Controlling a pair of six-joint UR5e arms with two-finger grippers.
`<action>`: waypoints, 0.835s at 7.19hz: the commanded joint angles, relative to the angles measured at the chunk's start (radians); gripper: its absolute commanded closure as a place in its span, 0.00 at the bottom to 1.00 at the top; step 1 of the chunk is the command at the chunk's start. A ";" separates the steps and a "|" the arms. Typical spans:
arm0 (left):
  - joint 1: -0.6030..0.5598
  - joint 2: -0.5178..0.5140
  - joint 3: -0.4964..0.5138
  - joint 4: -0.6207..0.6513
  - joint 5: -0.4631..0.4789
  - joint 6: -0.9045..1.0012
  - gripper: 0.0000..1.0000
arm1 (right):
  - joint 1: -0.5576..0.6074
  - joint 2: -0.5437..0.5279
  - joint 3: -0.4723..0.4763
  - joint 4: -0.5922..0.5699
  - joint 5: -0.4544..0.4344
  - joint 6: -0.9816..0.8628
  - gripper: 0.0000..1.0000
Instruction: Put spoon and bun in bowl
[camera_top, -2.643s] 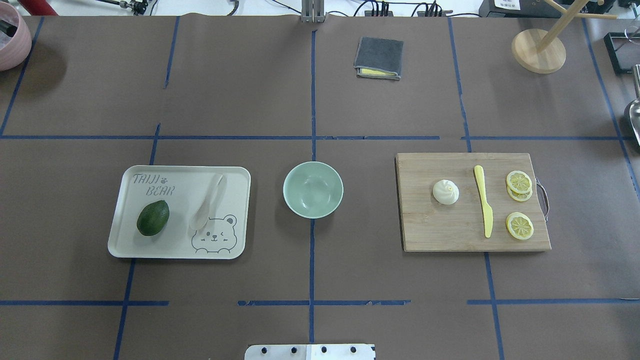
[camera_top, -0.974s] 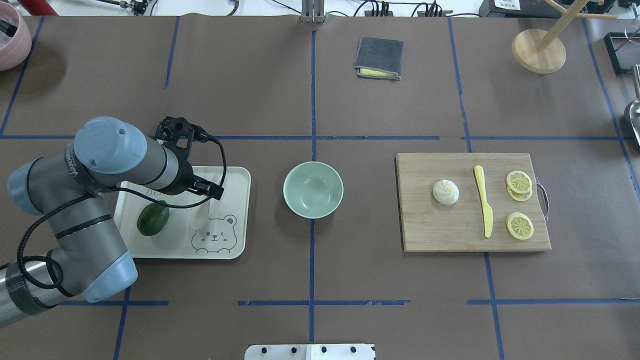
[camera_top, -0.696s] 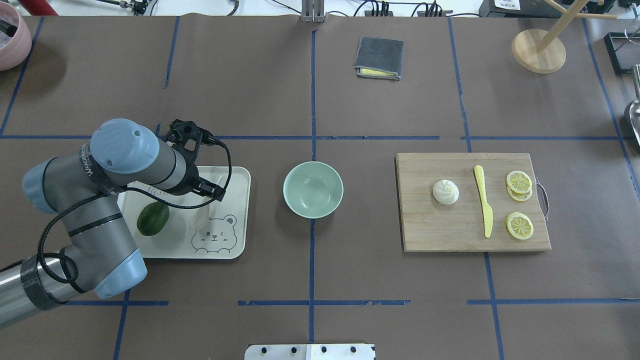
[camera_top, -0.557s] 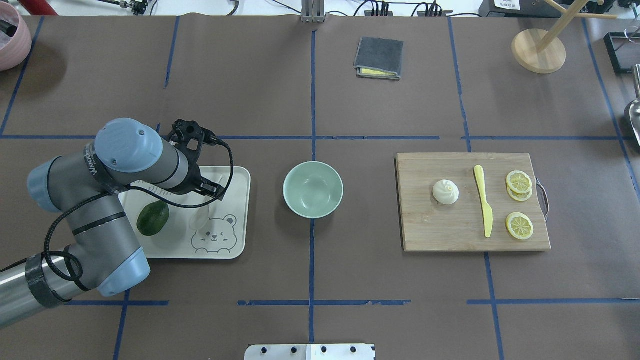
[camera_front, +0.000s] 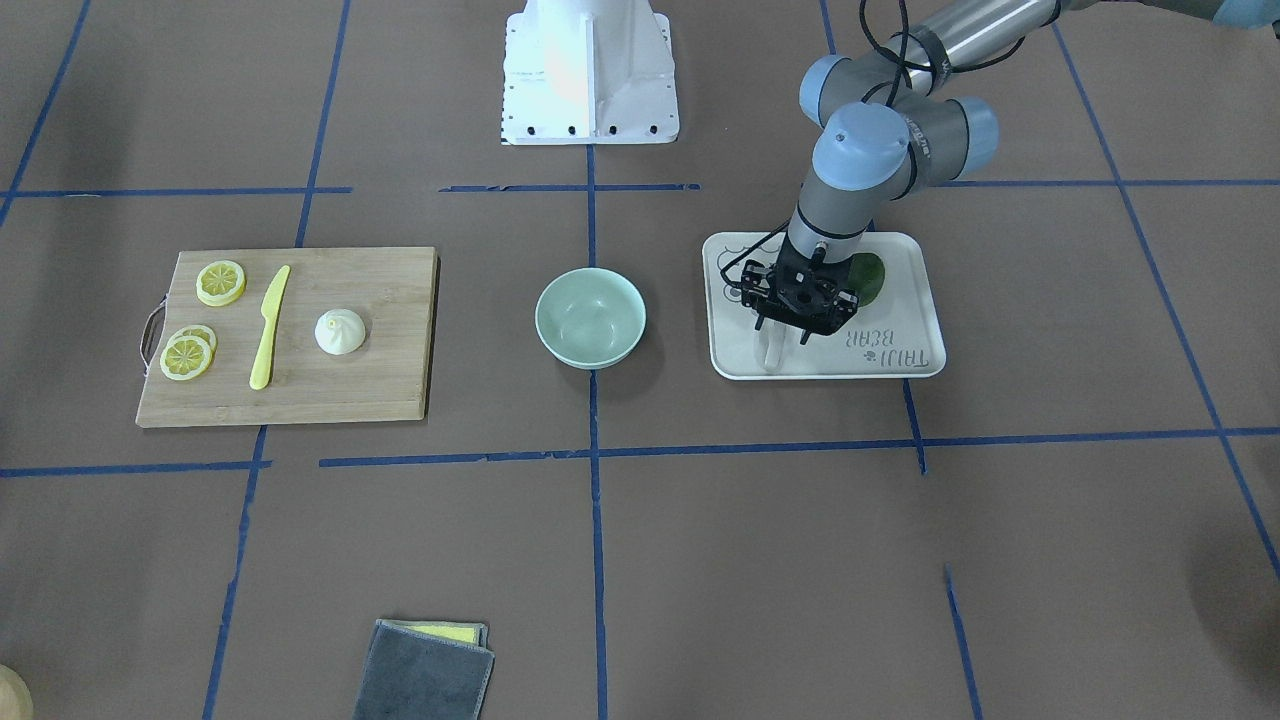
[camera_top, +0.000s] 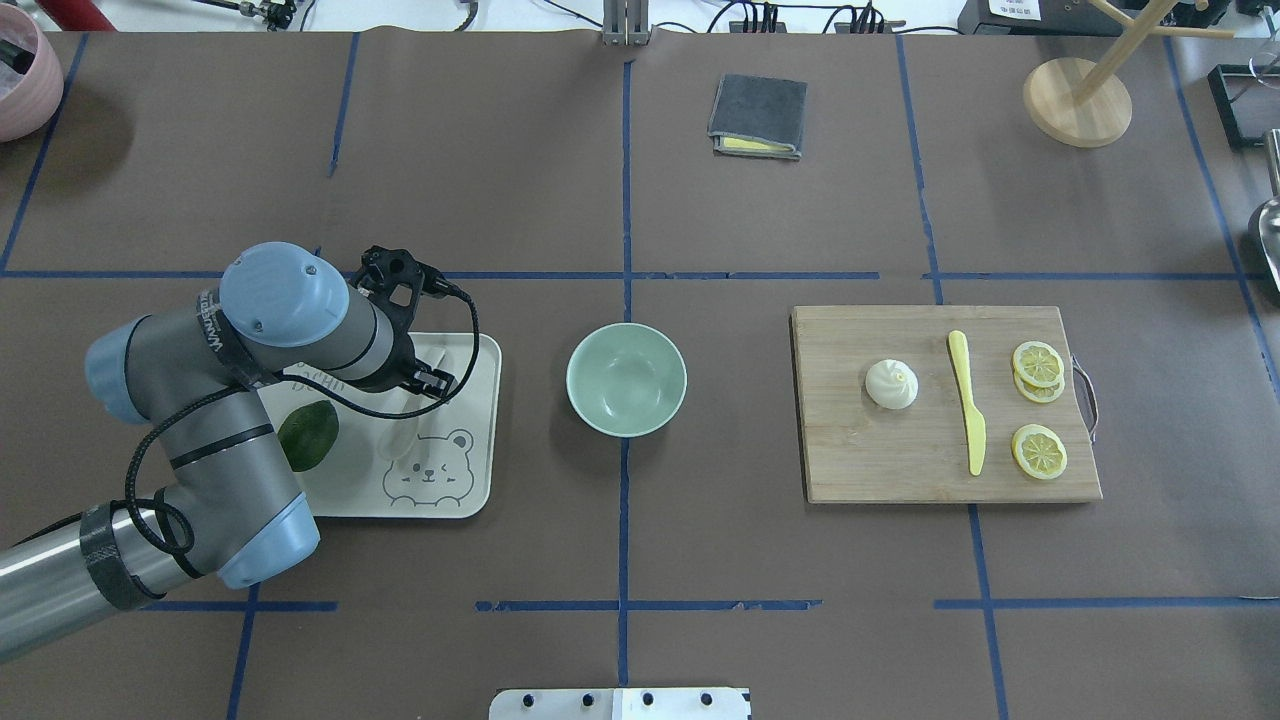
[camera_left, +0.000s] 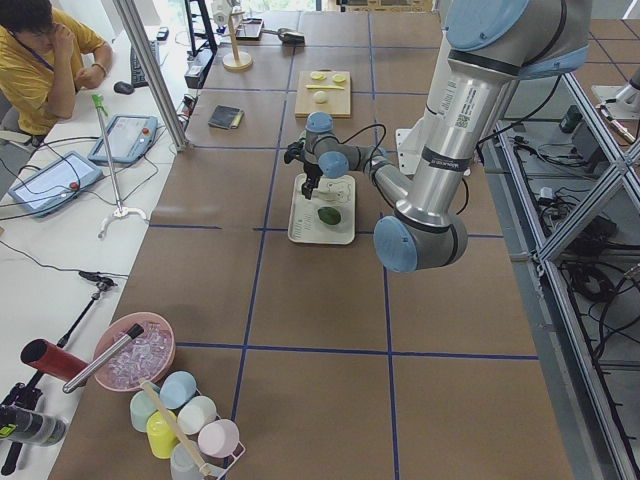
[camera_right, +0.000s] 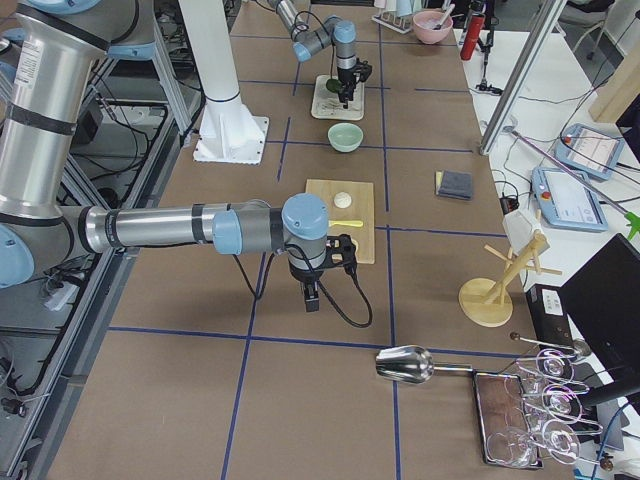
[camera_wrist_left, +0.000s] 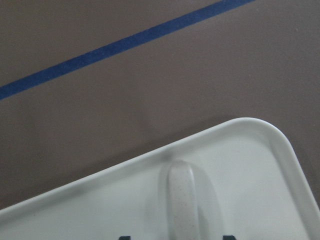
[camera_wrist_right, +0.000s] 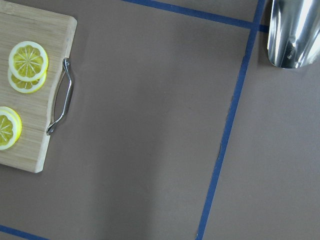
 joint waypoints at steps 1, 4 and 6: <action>0.002 -0.004 0.000 0.000 -0.007 0.000 0.86 | -0.002 0.000 0.000 0.001 0.003 0.001 0.00; 0.002 -0.007 -0.012 0.012 -0.008 -0.005 1.00 | -0.002 0.000 0.000 0.001 0.005 0.004 0.00; 0.001 -0.033 -0.090 0.111 -0.008 -0.008 1.00 | 0.000 0.000 0.000 0.001 0.005 0.004 0.00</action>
